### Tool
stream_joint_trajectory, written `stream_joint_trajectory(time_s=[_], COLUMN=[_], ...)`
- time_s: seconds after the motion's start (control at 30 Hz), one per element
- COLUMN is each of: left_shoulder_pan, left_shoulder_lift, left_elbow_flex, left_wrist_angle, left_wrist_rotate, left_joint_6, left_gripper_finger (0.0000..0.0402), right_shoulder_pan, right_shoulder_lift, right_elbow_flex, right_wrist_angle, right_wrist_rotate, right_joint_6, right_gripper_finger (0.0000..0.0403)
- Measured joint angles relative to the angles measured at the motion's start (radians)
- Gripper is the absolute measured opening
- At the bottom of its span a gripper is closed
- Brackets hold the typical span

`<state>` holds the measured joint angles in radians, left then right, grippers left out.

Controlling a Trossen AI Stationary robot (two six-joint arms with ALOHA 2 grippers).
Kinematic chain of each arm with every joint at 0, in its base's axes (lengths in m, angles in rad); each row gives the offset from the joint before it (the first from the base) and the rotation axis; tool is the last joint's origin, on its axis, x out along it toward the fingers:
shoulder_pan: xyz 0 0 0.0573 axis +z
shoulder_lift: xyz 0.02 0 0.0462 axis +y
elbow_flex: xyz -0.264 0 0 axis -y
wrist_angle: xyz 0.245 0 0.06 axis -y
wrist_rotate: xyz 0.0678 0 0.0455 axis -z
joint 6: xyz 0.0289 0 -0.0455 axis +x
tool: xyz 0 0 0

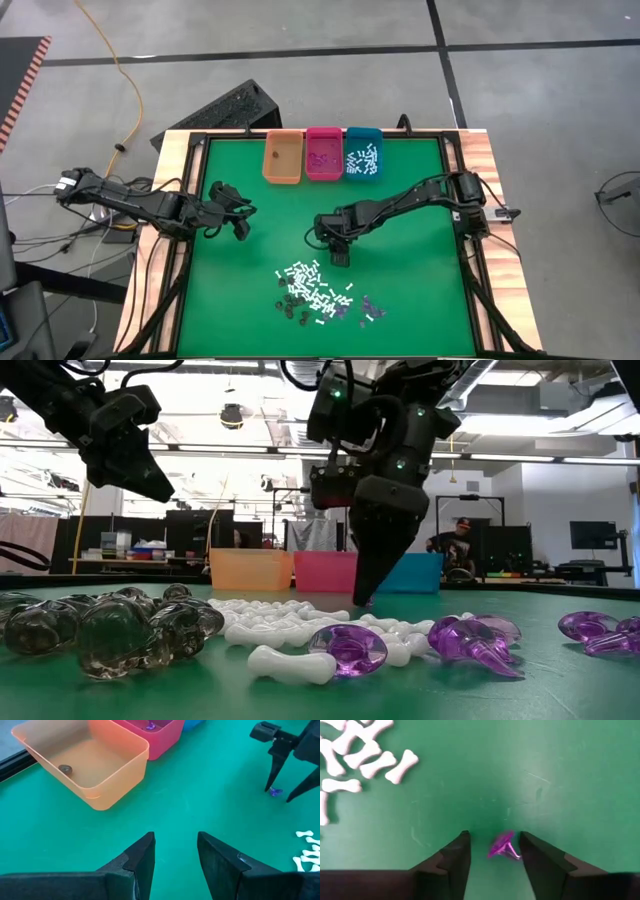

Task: Sort Halloween decoration
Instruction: Put the violet witch hat toy into the red bin

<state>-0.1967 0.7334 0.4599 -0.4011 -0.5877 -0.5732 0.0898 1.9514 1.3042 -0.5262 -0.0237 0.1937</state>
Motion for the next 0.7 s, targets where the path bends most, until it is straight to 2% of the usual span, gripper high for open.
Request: stream_joint_trajectory(time_s=[0.3, 0.7], left_shoulder_pan=[0.000, 0.000], left_shoulder_lift=[0.000, 0.000], left_elbow_flex=[0.000, 0.000], left_wrist_angle=[-0.008, -0.008], left_wrist_rotate=[-0.005, -0.003], left_joint_6=[-0.001, -0.003], left_gripper_finger=[0.0138, 0.0138], right_shoulder_pan=[0.002, 0.002], right_shoulder_lift=[-0.003, 0.001], right_elbow_flex=[0.003, 0.037], right_wrist_angle=[-0.008, -0.028], right_wrist_rotate=[0.012, 0.028], right_joint_6=[-0.003, -0.048], right_gripper_finger=[0.0022, 0.0015])
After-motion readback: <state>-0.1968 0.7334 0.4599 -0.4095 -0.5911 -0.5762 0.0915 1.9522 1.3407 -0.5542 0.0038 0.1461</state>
